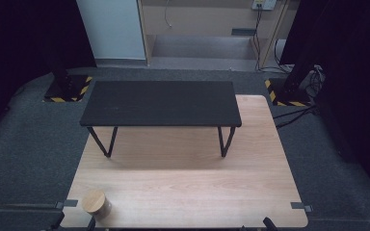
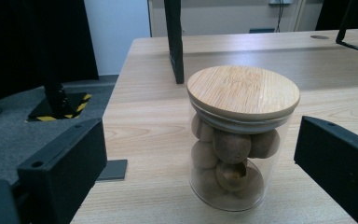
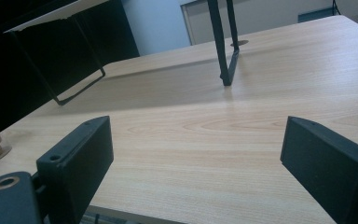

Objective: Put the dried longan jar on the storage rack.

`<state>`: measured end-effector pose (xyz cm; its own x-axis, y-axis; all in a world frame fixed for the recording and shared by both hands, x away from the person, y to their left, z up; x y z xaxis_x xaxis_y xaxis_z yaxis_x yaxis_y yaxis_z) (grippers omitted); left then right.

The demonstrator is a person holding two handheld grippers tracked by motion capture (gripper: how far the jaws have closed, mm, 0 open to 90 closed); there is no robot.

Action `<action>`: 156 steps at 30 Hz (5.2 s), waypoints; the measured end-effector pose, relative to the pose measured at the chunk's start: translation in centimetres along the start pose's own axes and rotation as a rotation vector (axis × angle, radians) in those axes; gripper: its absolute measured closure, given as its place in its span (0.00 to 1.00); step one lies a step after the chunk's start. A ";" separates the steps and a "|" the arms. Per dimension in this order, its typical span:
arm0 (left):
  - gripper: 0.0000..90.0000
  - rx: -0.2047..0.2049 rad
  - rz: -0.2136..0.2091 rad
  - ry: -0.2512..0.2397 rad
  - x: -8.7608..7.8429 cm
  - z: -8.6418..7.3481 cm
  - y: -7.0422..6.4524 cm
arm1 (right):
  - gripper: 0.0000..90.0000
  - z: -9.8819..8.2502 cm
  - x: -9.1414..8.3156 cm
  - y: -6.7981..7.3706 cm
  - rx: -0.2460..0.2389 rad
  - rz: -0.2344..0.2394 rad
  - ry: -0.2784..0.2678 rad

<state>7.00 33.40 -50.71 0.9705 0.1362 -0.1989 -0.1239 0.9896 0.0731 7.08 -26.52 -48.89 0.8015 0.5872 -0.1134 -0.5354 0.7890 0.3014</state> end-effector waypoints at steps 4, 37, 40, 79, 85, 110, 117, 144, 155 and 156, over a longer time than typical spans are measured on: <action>0.00 -0.012 -0.006 0.001 -0.2 0.0 0.0 | 0.11 0.0 -0.2 0.0 0.003 0.000 -0.009; 0.01 0.020 -0.085 0.041 2.3 -0.5 -1.1 | 0.10 -1.1 0.2 -0.4 0.034 0.010 -0.007; 0.01 0.025 -0.090 0.043 3.1 -0.5 -1.3 | 0.10 -1.2 0.3 -0.5 0.037 0.007 -0.003; 0.27 0.005 -0.129 0.067 5.4 -0.4 -1.2 | 0.10 -1.2 0.9 -1.0 0.049 -0.016 0.012; 0.27 0.001 -0.141 0.073 4.8 0.6 -0.7 | 0.10 -1.0 0.9 -0.9 0.046 -0.011 0.006; 0.27 -0.023 -0.235 0.020 4.3 10.6 2.5 | 0.10 -0.7 1.4 -0.7 0.034 0.004 0.009; 0.27 -0.036 -0.263 -0.005 5.0 12.9 2.7 | 0.10 -0.6 1.4 -0.6 0.032 0.004 0.007; 0.27 0.023 -0.319 -0.037 8.9 20.1 2.5 | 0.10 -0.1 2.1 -0.5 0.026 0.004 0.010; 0.28 0.012 -0.344 -0.039 11.1 22.2 2.0 | 0.10 0.0 2.6 -0.6 0.025 0.007 0.018; 0.27 0.019 -0.339 -0.039 11.7 22.8 1.9 | 0.10 0.0 2.7 -0.6 0.025 0.007 0.019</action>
<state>22.84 35.80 -30.59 0.9631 -0.2028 -0.1771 0.2107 0.9772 0.0272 9.54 -25.42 -49.37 0.7924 0.5963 -0.1286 -0.5342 0.7800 0.3258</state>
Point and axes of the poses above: each handheld gripper's, and its own axes: x roughly forward along the jaws, z roughly out of its top, y roughly to its left, the point moved 6 cm from there along x, roughly forward along the jaws, and after that the axes turned 13 degrees about z, right-handed, at the moved point
